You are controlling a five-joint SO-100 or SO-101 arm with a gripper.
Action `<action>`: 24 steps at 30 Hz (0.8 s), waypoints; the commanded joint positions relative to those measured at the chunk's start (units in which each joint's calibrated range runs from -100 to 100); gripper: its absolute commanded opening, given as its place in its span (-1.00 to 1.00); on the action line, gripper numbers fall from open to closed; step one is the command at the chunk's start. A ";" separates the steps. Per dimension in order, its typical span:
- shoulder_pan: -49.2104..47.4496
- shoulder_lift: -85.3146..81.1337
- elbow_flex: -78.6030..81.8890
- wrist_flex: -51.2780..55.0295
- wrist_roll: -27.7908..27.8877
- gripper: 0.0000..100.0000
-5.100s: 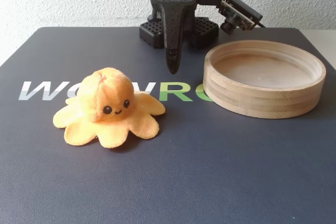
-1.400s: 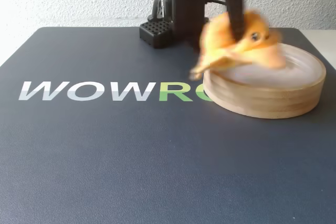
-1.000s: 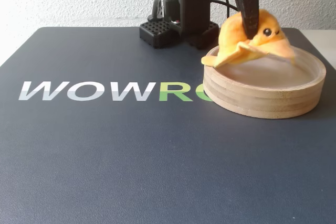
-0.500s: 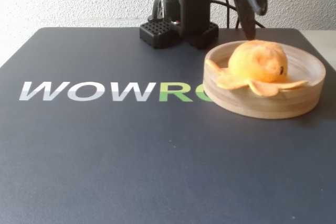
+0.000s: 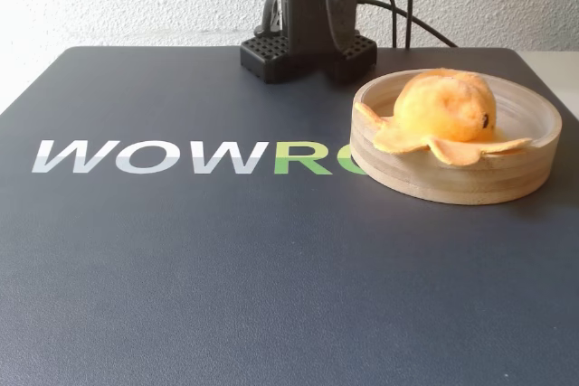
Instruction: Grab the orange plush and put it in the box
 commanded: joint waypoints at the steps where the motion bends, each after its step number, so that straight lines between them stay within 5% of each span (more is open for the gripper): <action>1: 5.27 -0.72 -2.08 -6.40 3.86 -0.91; 24: 10.95 -0.63 3.64 -7.36 4.70 -0.89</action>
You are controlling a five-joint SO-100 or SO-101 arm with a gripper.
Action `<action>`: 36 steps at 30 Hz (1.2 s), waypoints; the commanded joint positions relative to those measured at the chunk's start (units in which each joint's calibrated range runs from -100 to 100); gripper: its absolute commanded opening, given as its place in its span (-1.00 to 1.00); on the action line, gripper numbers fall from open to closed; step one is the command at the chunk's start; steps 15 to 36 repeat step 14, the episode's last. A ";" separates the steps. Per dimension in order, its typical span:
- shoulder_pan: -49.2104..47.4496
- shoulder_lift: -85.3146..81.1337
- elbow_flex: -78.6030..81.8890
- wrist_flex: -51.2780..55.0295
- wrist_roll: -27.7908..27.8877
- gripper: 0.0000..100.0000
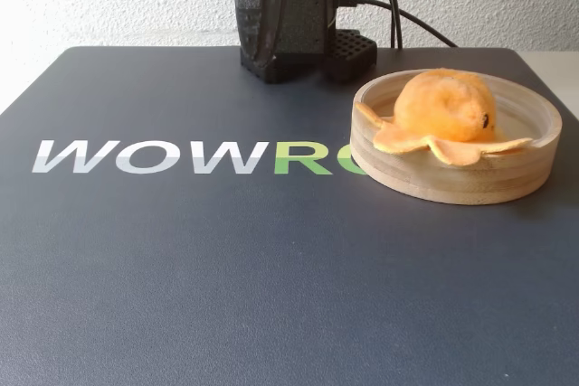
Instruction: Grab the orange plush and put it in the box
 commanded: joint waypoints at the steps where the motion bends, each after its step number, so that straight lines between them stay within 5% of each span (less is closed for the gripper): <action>1: -1.14 -0.63 -1.13 0.20 -0.29 -0.89; 36: -1.67 -0.63 -1.04 0.12 -0.29 -0.89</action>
